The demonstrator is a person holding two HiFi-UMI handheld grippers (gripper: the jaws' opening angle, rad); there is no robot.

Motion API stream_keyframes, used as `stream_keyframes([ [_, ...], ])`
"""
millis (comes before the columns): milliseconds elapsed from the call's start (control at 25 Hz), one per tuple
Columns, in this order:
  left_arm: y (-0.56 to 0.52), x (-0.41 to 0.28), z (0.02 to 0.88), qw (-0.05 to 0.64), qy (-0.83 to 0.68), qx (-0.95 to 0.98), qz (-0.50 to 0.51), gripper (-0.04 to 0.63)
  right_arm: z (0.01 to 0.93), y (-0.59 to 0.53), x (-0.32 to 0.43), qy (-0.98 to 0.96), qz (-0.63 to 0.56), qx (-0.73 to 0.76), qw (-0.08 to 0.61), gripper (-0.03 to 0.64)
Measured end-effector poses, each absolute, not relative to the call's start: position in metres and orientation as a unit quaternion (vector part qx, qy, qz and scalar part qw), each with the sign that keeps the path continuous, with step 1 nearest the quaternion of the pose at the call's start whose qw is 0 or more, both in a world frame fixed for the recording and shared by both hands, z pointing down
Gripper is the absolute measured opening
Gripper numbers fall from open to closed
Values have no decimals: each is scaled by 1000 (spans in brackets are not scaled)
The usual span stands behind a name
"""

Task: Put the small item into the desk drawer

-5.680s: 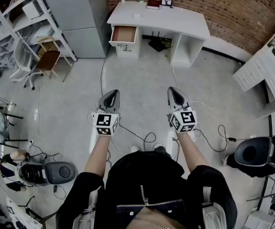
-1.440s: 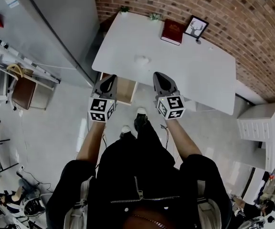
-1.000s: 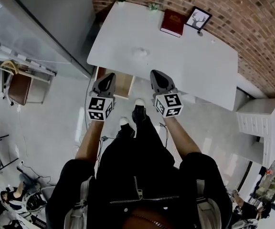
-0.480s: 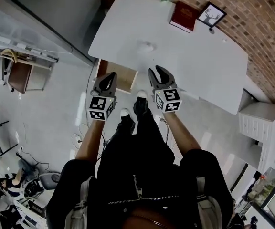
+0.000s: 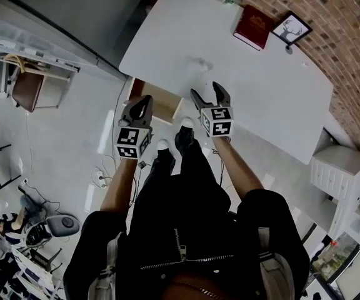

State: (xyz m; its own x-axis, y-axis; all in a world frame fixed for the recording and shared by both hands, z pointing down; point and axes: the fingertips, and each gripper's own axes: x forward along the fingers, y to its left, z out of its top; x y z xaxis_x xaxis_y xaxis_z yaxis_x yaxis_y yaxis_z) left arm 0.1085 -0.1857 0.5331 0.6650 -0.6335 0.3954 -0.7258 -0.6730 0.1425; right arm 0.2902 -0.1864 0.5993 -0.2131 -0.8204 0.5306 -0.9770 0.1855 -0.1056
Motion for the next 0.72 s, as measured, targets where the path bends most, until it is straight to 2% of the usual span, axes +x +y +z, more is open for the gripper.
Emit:
stream_keyframes([
  [160, -188, 110, 537, 157, -395, 891, 161, 23, 634, -215, 302, -740, 248, 590, 207, 383],
  [320, -188, 109, 545, 170, -408, 882, 165, 23, 661, -244, 313, -723, 283, 595, 211, 386],
  [520, -189, 103, 553, 188, -431, 867, 168, 23, 691, -270, 316, -713, 302, 581, 251, 422],
  [720, -190, 94, 558, 198, -457, 849, 174, 23, 711, -283, 318, -703, 322, 570, 275, 393],
])
